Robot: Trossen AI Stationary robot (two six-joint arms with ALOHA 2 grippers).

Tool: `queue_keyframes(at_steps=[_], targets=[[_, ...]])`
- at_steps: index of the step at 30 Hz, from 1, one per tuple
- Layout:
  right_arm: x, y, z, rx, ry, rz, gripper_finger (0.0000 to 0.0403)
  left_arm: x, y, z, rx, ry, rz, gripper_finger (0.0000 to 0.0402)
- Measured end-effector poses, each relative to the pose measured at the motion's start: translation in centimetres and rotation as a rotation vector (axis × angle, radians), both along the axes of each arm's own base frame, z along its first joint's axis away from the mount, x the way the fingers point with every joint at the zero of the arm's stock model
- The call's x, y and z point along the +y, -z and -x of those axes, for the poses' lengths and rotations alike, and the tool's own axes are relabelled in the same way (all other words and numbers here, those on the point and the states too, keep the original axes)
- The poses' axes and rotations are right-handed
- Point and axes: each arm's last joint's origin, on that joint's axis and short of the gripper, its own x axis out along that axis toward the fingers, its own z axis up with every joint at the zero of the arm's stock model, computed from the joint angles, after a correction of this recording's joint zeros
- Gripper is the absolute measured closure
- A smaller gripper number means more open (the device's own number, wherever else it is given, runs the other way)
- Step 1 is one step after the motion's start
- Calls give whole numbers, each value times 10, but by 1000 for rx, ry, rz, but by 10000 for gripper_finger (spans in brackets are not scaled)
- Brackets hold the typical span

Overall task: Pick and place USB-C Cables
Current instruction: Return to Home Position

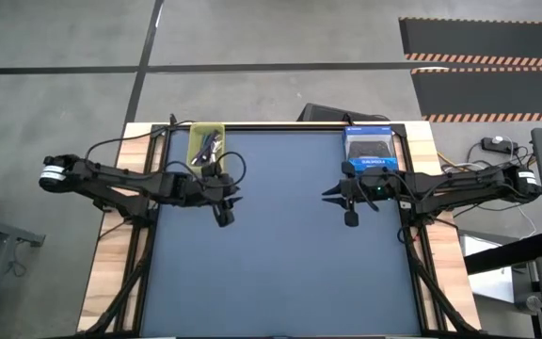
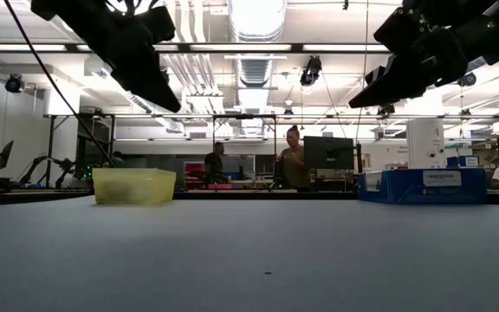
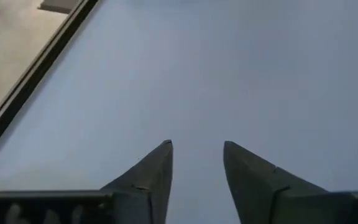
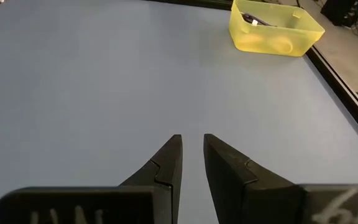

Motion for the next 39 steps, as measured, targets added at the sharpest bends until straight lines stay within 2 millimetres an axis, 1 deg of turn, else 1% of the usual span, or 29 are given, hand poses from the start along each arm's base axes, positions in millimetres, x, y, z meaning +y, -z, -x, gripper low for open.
queue_keyframes(at_steps=[10, 12, 17, 21, 31, 35, 39], targets=[[0, 3, 1, 8, -9, 18, 346, -2, 0, 0, 13, 98, 29, 386], [0, 3, 1, 9, -10, 20, 346, -3, -2, 1, 12, 121, 17, 397], [0, 3, 1, 9, -17, 33, 346, -2, -9, 7, -17, 147, -7, 397], [0, 2, 2, 4, -31, 60, 346, -2, -9, 19, -79, 151, -6, 401], [1, -1, 16, -50, -46, 99, 346, 1, 27, 64, -329, 135, 39, 401], [2, -2, 25, -89, -48, 110, 346, 2, 35, 82, -398, 119, 68, 401], [3, 1, 37, -128, -51, 128, 346, 2, 38, 96, -472, 126, 71, 401]])
